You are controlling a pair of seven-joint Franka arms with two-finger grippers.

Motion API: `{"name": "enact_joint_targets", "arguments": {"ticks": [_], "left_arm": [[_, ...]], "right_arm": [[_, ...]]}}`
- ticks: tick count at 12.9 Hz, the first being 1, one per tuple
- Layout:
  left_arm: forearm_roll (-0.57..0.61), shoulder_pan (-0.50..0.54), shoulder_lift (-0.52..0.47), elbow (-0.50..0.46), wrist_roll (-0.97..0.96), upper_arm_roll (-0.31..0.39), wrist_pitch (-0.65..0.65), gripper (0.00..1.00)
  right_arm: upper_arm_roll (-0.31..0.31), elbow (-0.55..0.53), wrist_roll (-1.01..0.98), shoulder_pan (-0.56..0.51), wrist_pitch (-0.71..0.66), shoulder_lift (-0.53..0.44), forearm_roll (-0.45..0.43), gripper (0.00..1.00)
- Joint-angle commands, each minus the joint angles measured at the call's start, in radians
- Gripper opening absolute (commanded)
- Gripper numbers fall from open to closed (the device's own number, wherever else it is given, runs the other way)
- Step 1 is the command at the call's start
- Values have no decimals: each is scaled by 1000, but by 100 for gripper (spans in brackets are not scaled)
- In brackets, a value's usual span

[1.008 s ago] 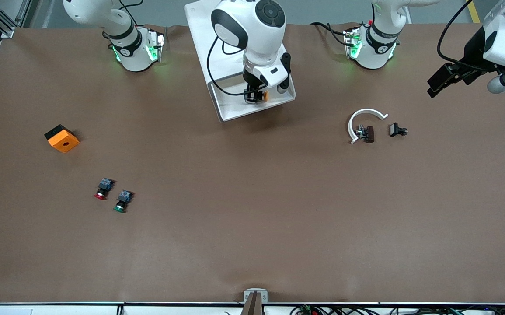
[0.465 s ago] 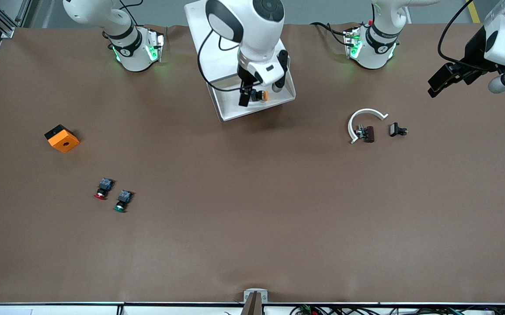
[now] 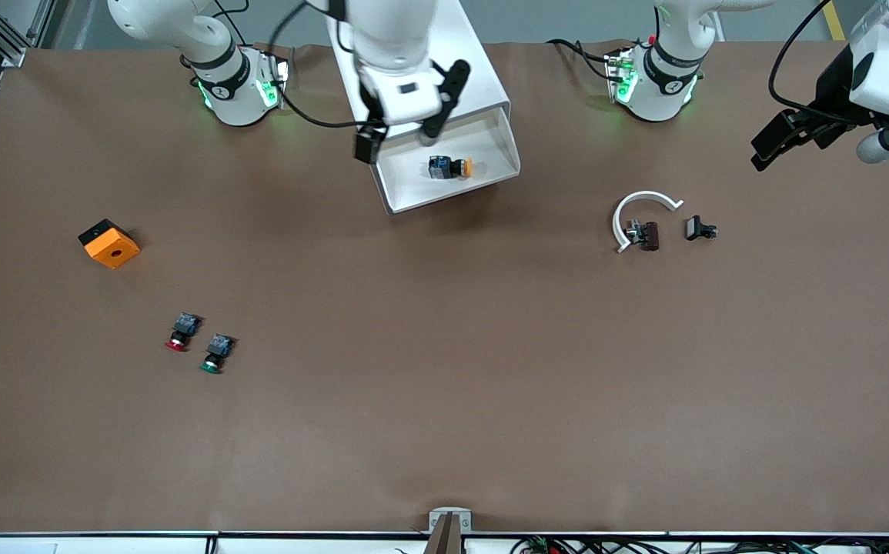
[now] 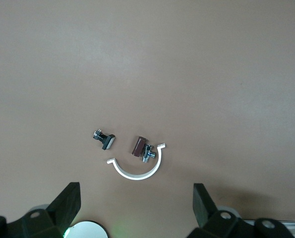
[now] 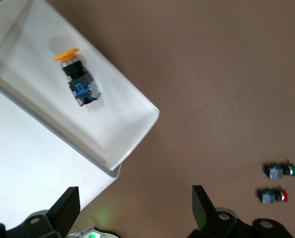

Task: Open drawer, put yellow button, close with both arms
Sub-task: 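Open the right gripper and raise it away from the drawer, then retract the right gripper while the left gripper reaches the drawer front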

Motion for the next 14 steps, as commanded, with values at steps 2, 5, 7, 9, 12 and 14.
{"name": "enact_joint_targets", "arguments": {"ticks": [2, 5, 7, 9, 12, 14], "left_arm": [[-39, -12, 47, 23, 1, -37, 17, 100], [-38, -12, 129, 24, -14, -154, 90, 100], [-39, -14, 197, 31, -17, -220, 161, 100], [-33, -15, 292, 92, -22, -297, 196, 100], [-28, -73, 447, 184, -33, -337, 205, 100], [-30, -133, 513, 194, -98, -337, 300, 100]], "right_arm": [[13, -59, 119, -123, -18, -119, 20, 100], [13, -189, 116, -236, -1, -220, 20, 100], [13, -284, 106, -310, 28, -286, 20, 100], [13, -356, 66, -385, 52, -331, 17, 100], [13, -389, -12, -511, 66, -350, 14, 100], [13, -389, -13, -557, 75, -348, 3, 100]]}}
